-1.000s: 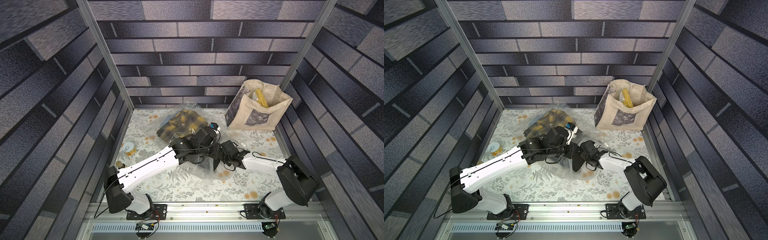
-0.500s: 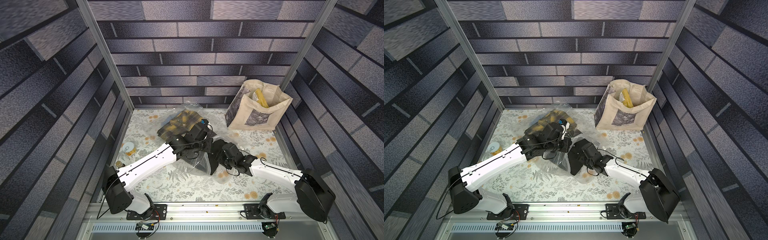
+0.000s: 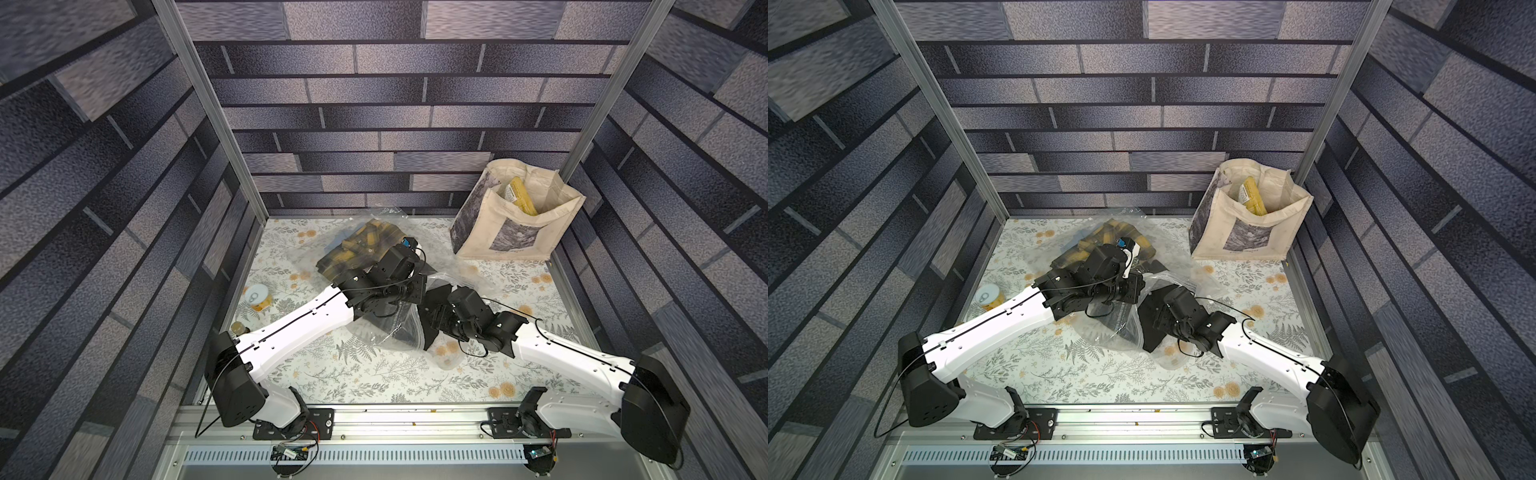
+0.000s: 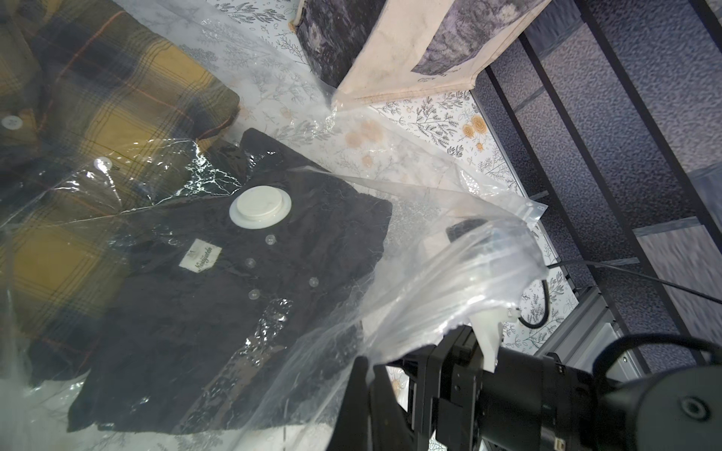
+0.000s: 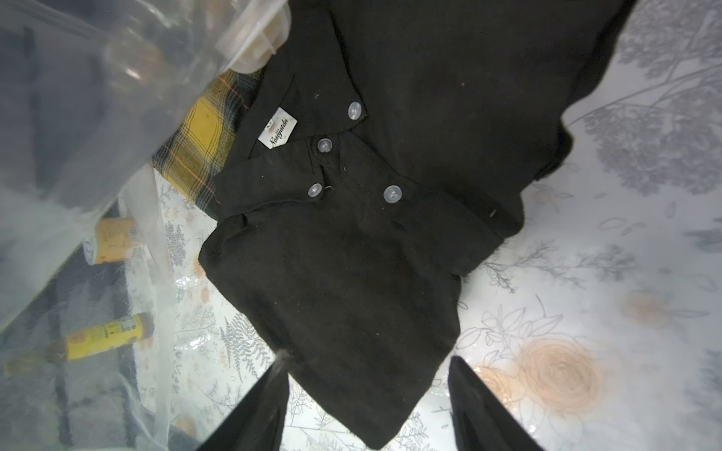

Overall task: Place the folded shirt into the vacuum bag
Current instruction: Place the shirt in the vacuum bag.

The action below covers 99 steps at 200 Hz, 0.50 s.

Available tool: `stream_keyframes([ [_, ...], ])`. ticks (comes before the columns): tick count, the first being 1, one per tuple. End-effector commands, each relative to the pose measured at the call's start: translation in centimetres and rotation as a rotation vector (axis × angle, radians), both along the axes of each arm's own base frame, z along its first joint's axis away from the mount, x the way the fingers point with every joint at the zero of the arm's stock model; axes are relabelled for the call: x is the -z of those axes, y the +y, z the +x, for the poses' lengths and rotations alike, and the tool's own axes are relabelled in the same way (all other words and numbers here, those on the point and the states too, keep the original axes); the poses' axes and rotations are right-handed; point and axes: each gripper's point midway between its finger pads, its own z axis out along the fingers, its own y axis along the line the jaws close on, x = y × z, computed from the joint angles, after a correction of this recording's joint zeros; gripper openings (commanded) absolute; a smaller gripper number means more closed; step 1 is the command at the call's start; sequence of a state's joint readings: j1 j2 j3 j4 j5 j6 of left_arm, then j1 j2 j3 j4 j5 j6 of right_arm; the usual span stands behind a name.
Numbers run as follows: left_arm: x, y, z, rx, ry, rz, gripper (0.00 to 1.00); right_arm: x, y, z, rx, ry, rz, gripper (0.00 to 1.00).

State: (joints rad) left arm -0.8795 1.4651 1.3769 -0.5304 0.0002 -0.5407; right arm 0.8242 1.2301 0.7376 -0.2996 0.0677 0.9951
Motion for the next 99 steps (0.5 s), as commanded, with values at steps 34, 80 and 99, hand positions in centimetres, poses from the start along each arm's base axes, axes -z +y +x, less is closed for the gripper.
stream_keyframes([
  [34,-1.5,0.7,0.8,-0.03,-0.026,-0.028,0.0,2.9,0.4,-0.9,0.081,0.09,0.067,0.67],
  [80,-0.3,1.1,1.4,-0.048,0.017,-0.013,0.0,0.3,0.2,-0.3,-0.044,0.023,-0.082,0.67],
  [99,1.0,0.8,1.1,-0.033,0.034,0.009,0.0,-2.2,-0.5,0.2,-0.034,-0.035,-0.094,0.67],
])
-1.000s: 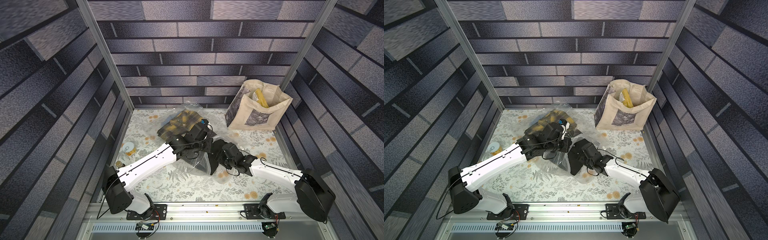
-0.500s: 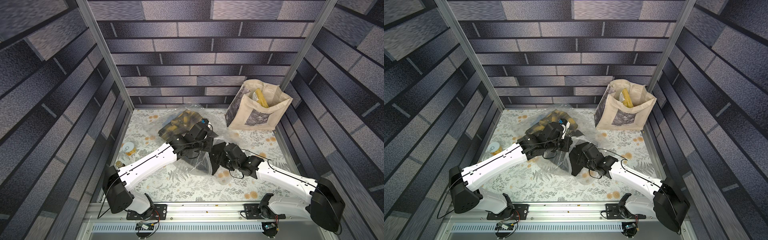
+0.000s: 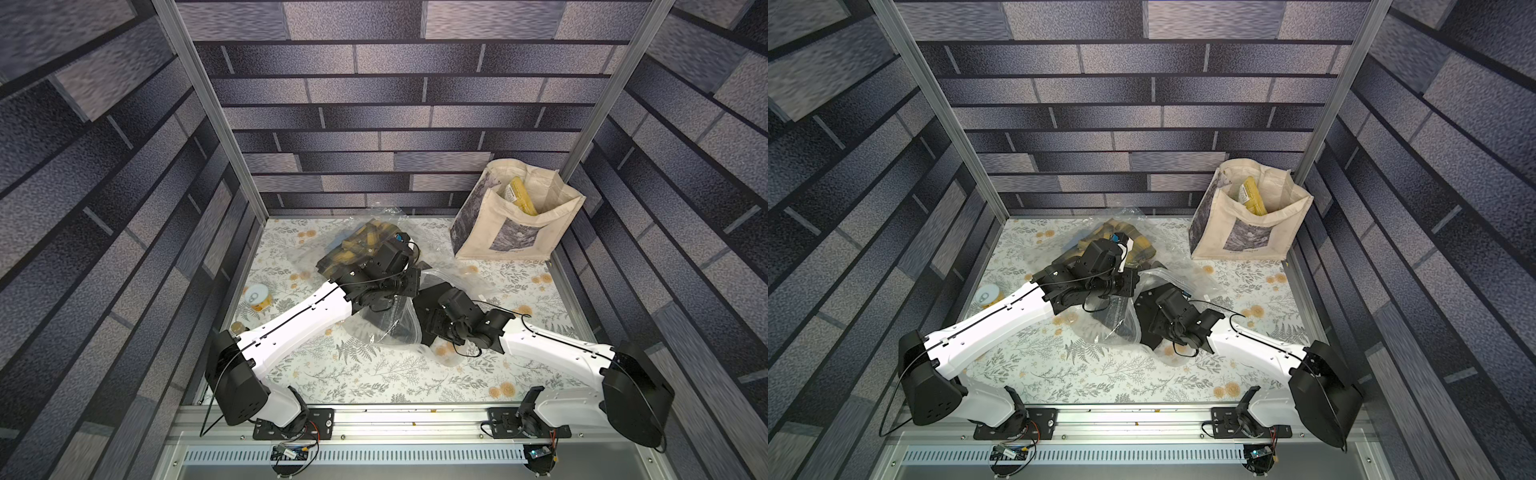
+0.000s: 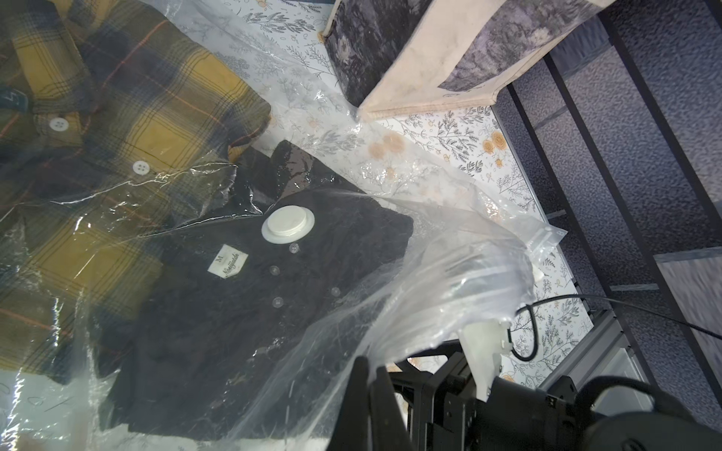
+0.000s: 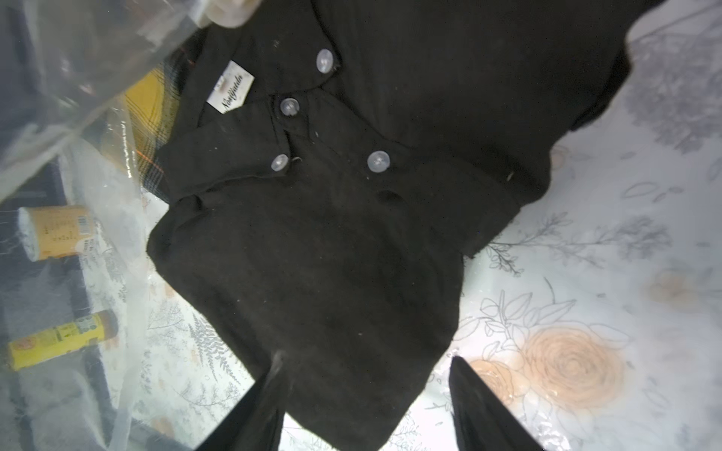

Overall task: Place the folded shirt into the vacuum bag
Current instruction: Place the shirt in the vacuum bag.

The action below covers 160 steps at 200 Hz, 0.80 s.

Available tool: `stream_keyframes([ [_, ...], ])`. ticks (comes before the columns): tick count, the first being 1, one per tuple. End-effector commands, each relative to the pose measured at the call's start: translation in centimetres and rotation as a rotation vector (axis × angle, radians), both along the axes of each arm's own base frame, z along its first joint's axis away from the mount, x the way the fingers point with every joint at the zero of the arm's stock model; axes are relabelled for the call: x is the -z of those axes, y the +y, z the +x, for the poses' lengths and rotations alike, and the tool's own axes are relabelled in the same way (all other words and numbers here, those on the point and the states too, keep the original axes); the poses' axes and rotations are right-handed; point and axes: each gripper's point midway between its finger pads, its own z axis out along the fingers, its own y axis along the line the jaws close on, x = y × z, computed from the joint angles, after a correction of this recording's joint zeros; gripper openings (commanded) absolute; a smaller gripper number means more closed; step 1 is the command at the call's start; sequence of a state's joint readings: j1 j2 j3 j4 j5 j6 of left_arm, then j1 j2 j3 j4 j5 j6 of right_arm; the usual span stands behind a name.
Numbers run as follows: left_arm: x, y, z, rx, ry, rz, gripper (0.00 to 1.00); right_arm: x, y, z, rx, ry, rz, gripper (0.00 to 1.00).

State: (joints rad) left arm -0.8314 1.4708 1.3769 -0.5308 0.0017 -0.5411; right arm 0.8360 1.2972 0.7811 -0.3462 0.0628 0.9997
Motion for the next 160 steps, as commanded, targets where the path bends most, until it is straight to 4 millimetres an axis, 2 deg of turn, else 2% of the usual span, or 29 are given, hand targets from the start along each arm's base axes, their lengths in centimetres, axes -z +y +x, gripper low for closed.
stream_keyframes([
  [1,0.7,-0.5,-0.5,0.014,0.029,0.004,0.0,-3.5,-0.9,0.4,-0.025,-0.089,-0.045,0.67],
  [29,1.3,-0.6,-1.1,0.025,0.041,-0.001,0.0,-6.1,-1.7,0.3,-0.022,-0.113,-0.033,0.68],
  [71,1.4,-0.8,-1.4,0.038,0.037,-0.007,0.0,-8.3,-5.7,-0.8,0.026,-0.11,-0.034,0.71],
  [85,1.6,-1.1,-1.6,0.046,0.037,-0.002,0.0,-8.8,-7.7,-1.1,0.069,-0.11,-0.054,0.72],
  [125,2.2,-1.9,-3.2,0.091,0.035,0.026,0.0,-8.9,-14.2,-1.0,0.263,-0.088,-0.07,0.77],
  [143,2.4,-2.2,-4.2,0.111,0.036,0.039,0.0,-8.4,-16.4,-0.4,0.341,-0.061,-0.055,0.78],
  [160,2.5,-2.3,-4.8,0.123,0.032,0.05,0.0,-7.7,-17.6,1.0,0.408,-0.037,0.011,0.79],
])
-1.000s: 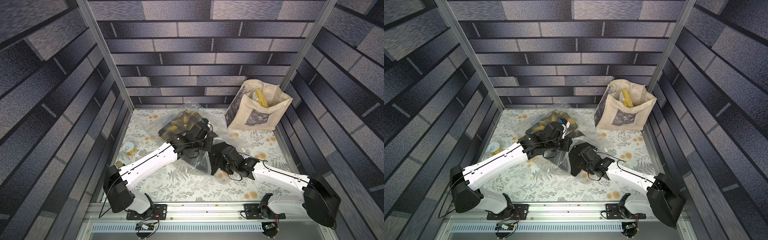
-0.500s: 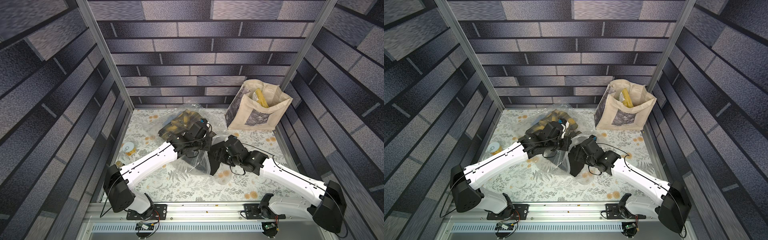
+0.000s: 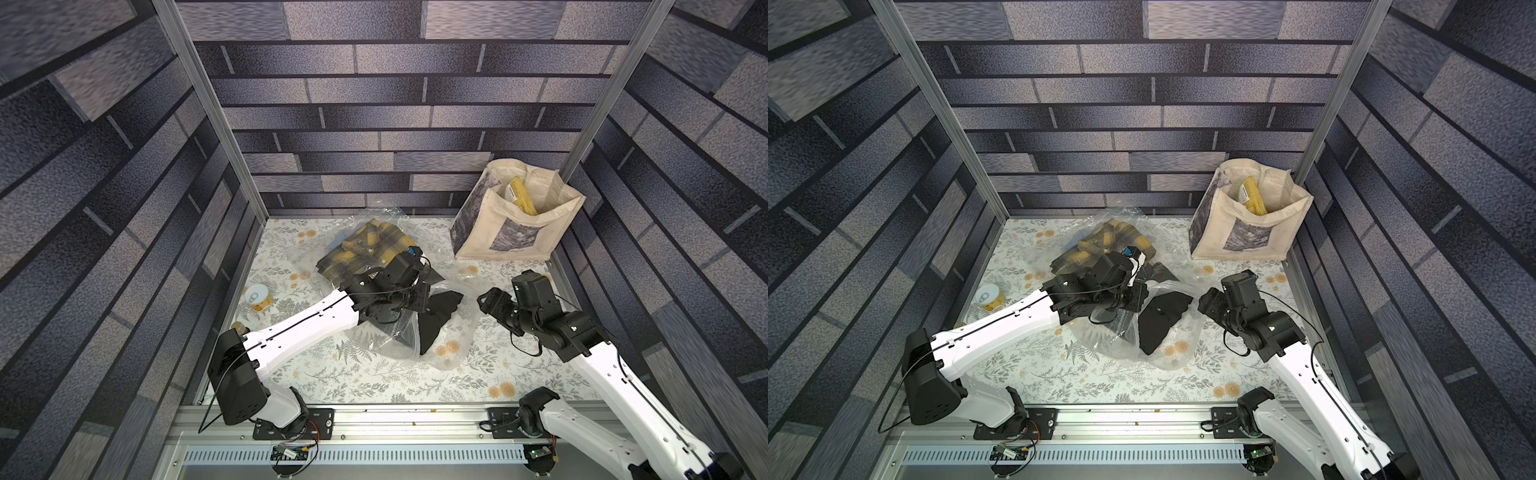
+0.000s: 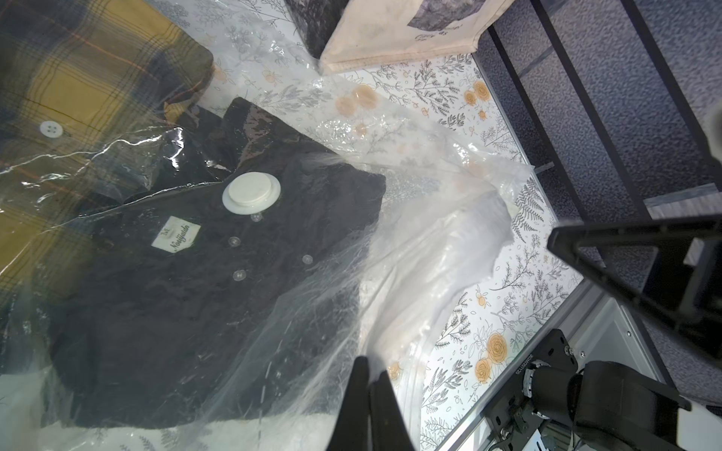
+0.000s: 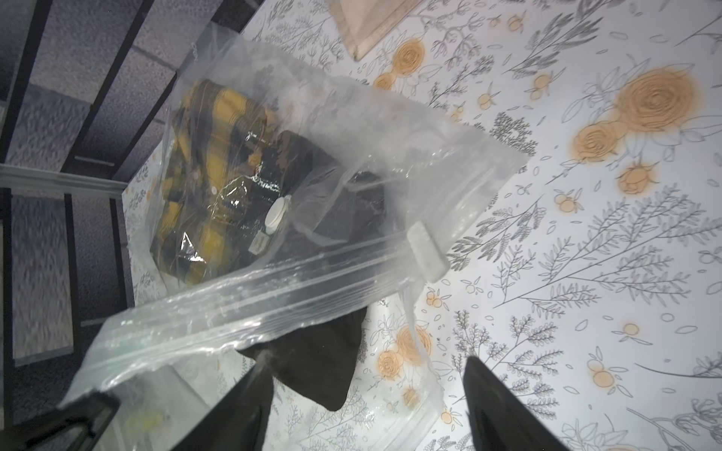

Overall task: Place the folded shirt into the vacuum bag
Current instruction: Place the shirt in the vacuum bag, then adjust the vacuum bag at the center of the board.

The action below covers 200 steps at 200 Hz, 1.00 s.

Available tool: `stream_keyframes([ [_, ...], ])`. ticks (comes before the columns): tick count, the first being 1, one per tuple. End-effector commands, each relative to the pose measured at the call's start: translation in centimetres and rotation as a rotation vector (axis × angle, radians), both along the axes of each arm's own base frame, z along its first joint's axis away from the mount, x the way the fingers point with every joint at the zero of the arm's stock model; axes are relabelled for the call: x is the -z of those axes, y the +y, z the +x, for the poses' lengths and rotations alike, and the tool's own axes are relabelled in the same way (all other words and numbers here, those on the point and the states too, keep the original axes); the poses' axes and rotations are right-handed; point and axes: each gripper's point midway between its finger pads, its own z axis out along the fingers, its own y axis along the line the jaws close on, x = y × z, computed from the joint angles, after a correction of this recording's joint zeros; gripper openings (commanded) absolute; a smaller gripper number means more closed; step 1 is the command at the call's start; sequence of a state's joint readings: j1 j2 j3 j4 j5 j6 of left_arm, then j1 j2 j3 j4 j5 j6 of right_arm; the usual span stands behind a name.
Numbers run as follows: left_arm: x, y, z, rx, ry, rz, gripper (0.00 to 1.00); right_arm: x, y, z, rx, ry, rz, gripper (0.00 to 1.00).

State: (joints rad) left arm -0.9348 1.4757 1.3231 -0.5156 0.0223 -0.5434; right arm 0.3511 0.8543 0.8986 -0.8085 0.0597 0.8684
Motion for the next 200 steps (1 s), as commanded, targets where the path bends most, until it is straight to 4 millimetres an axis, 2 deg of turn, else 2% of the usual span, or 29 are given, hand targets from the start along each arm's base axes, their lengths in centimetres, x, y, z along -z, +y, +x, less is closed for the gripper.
stream_keyframes([
  [1,0.3,0.4,-0.9,0.007,-0.01,0.027,0.0,2.3,-1.5,0.0,0.03,0.081,0.045,0.79],
  [53,0.3,0.1,-1.9,0.02,-0.013,0.026,0.0,5.2,-0.6,4.7,0.172,0.067,0.31,0.76],
  [96,1.2,-0.3,-2.7,0.044,0.003,0.047,0.0,6.9,-1.3,6.1,0.241,0.061,0.307,0.72],
  [122,1.4,-0.4,-3.4,0.061,0.016,0.052,0.06,7.1,-1.4,6.6,0.238,0.058,0.289,0.68],
  [135,1.2,-0.4,-3.8,0.07,0.024,0.048,0.13,7.3,-1.4,6.8,0.235,0.064,0.279,0.65],
  [153,0.5,0.1,-4.3,0.072,0.029,0.033,0.29,7.3,-1.9,6.6,0.224,0.068,0.23,0.64],
  [181,-0.9,1.8,-4.5,0.044,0.017,0.011,0.49,7.0,-4.0,5.1,0.221,0.089,0.081,0.74],
  [200,-1.5,2.6,-4.4,0.015,0.022,-0.026,0.59,6.5,-5.4,4.2,0.188,0.117,-0.031,0.78],
])
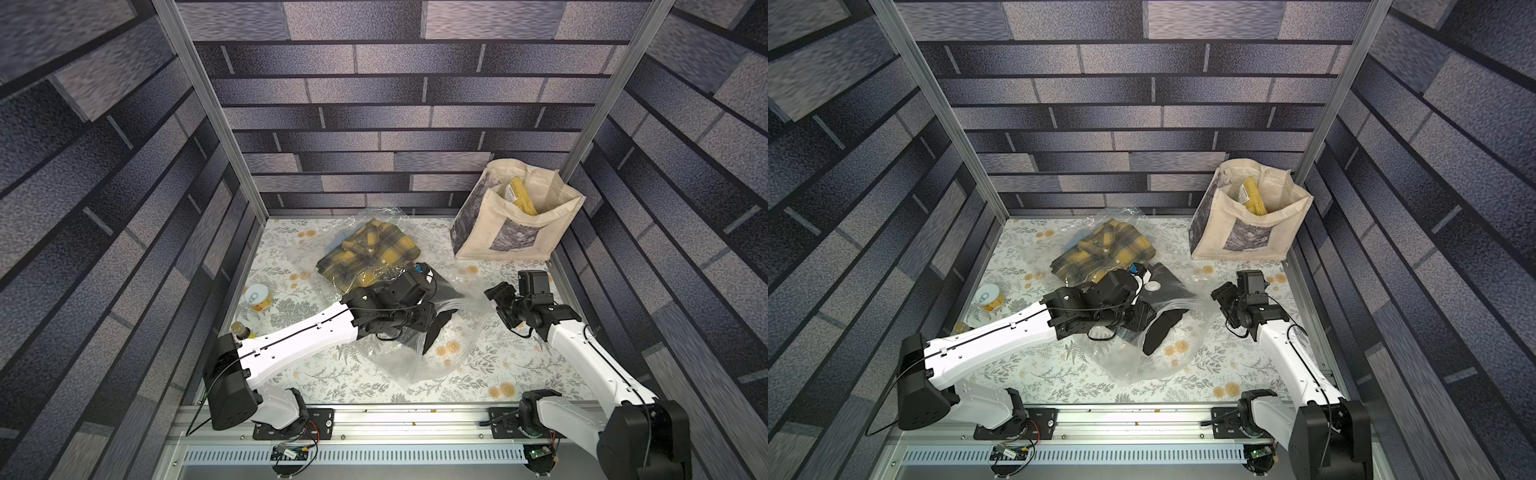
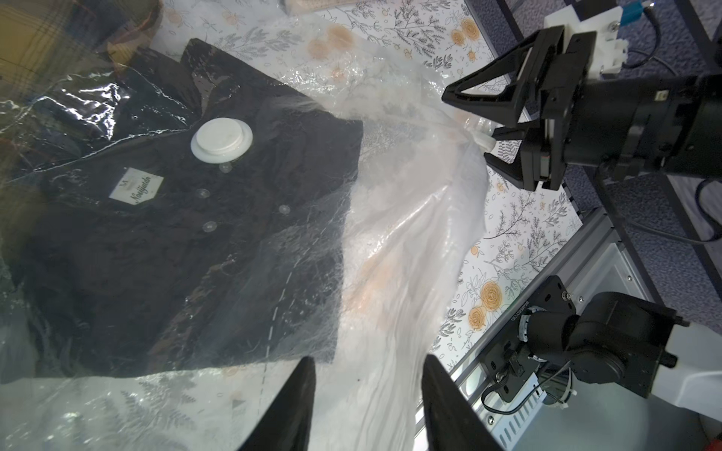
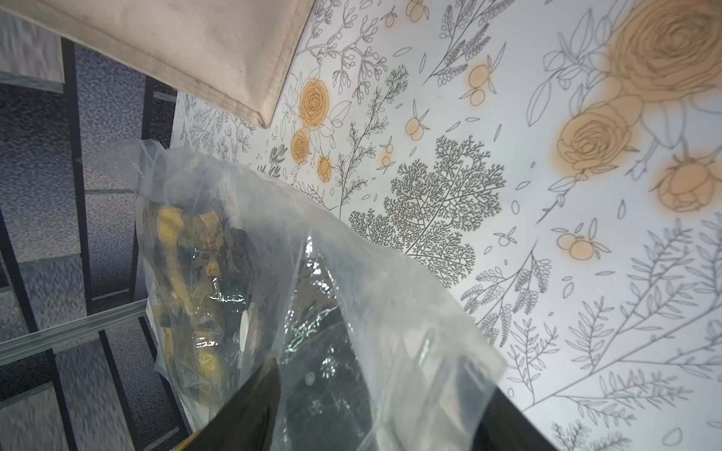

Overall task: Place the folded shirt into the vacuum bag
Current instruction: Adjust the vacuum bag at the center of the board.

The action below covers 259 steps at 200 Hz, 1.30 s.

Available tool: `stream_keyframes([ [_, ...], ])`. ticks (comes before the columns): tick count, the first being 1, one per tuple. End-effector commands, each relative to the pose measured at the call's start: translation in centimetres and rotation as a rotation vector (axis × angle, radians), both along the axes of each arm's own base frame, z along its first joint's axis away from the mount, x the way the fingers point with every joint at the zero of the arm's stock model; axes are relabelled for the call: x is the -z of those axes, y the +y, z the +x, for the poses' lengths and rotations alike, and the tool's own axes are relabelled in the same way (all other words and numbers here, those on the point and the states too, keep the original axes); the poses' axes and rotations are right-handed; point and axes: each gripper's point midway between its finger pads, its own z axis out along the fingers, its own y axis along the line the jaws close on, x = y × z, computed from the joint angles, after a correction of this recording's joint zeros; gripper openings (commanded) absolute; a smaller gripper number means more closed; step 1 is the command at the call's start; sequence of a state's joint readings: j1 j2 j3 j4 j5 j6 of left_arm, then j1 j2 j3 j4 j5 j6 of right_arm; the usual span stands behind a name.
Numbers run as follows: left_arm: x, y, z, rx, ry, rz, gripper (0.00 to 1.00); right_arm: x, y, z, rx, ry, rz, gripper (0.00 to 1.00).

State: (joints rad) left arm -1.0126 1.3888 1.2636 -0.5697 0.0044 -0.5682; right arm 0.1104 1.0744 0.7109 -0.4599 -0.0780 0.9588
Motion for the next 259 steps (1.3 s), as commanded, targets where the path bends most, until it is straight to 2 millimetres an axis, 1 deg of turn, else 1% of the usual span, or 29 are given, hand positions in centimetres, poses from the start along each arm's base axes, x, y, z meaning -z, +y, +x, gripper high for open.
stream_keyframes([
  [1,-1.6,1.9,-0.4,-0.034,0.003,-0.047,0.6,-1.2,-2.4,-1.3,-0.046,0.036,-0.174,0.78],
  [10,-1.6,2.1,-0.2,-0.046,0.006,-0.062,0.63,-1.1,-2.4,-1.3,-0.073,0.052,-0.181,0.8],
  [21,-1.2,2.3,0.2,-0.063,0.016,-0.07,0.66,-0.7,-1.7,-1.1,-0.116,0.064,-0.154,0.8],
  [37,0.0,2.4,1.0,-0.092,0.035,-0.07,0.66,0.1,-1.3,-1.2,-0.124,0.082,-0.13,0.8],
  [52,1.7,2.3,1.9,-0.123,0.056,-0.054,0.65,0.6,-1.4,-1.4,-0.109,0.081,-0.127,0.8],
  [61,3.2,2.0,2.4,-0.139,0.076,-0.034,0.64,1.0,-1.1,-1.4,-0.111,0.08,-0.107,0.79],
  [75,5.0,1.2,3.0,-0.147,0.097,-0.015,0.63,1.6,-0.3,-1.2,-0.126,0.076,-0.064,0.78],
  [85,6.2,0.5,3.4,-0.15,0.114,-0.007,0.62,2.1,-0.2,-1.2,-0.129,0.087,-0.055,0.77],
  [102,7.9,-0.4,3.8,-0.146,0.136,0.014,0.61,2.9,-0.5,-1.3,-0.123,0.096,-0.065,0.76],
  [120,10.3,-0.6,4.3,-0.154,0.161,0.057,0.6,3.9,-1.2,-1.6,-0.119,0.123,-0.089,0.75],
  [138,13.1,-0.1,4.5,-0.175,0.204,0.108,0.59,4.9,-2.2,-2.1,-0.106,0.153,-0.121,0.75],
  [147,14.1,0.2,4.7,-0.186,0.224,0.123,0.59,5.3,-2.7,-2.4,-0.103,0.173,-0.138,0.76],
  [159,15.3,0.7,5.0,-0.206,0.248,0.138,0.58,5.9,-3.4,-2.8,-0.091,0.197,-0.149,0.77],
  [175,16.6,1.2,5.1,-0.22,0.287,0.15,0.59,6.6,-3.7,-2.9,-0.079,0.204,-0.129,0.79],
  [204,18.3,1.8,5.1,-0.237,0.335,0.176,0.59,7.5,-2.8,-1.5,-0.111,0.187,-0.068,0.78],
  [222,19.1,2.7,5.0,-0.259,0.36,0.192,0.59,7.3,-1.7,-0.1,-0.151,0.121,-0.019,0.76],
  [237,19.3,3.7,5.2,-0.279,0.365,0.195,0.59,7.0,-1.2,0.6,-0.172,0.081,0.003,0.73],
  [259,18.7,4.6,5.4,-0.284,0.356,0.185,0.61,6.9,-0.6,1.3,-0.195,0.042,0.027,0.68],
])
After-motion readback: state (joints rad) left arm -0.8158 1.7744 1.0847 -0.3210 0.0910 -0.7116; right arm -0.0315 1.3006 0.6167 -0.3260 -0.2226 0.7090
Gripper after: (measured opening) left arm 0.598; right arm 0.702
